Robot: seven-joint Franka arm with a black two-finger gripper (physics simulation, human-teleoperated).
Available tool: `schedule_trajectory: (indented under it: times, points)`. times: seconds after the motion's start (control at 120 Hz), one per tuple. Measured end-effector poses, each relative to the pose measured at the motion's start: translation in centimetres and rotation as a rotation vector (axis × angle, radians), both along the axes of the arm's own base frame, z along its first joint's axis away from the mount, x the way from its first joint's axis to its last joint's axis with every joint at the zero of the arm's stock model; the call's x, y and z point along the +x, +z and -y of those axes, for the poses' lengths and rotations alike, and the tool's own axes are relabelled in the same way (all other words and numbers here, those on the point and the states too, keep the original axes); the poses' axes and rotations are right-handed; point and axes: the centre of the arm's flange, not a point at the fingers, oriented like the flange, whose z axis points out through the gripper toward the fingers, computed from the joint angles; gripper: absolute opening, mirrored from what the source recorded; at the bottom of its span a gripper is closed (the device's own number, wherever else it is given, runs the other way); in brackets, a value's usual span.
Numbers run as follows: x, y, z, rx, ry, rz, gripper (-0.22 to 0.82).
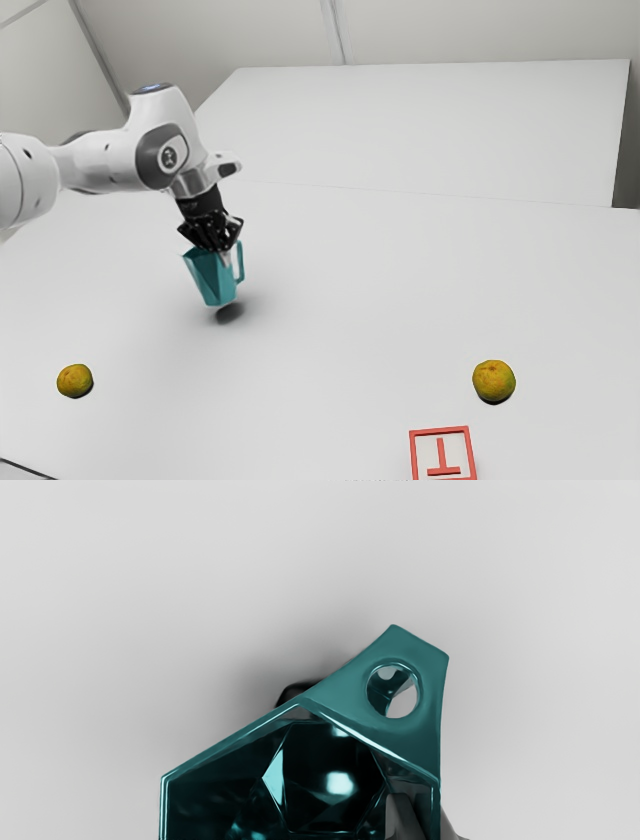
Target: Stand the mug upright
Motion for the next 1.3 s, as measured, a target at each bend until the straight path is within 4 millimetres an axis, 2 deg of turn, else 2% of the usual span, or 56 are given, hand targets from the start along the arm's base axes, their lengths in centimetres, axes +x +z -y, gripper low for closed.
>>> schedule_trajectory:
  times: [0.275,0.375,0.608,0.775,0.9,1.008,1.133,1.3]
  points:
    - [0.8,-1.7,1.4,0.036,0.086,0.052,-0.18]
    - [1.2,-2.5,2.7,0.048,0.09,0.062,-0.18]
    - [1.7,-4.0,3.0,0.058,0.141,0.067,-0.18]
    - [1.7,-3.6,3.7,0.06,0.156,0.074,0.19]
    - [1.6,-2.4,4.1,0.068,0.16,0.093,0.38]
    - [1.5,-1.5,4.6,0.072,0.16,0.106,0.47]
    - [1.1,0.7,5.1,0.077,0.161,0.128,0.53]
    - [0.3,4.8,5.7,0.082,0.16,0.152,0.57]
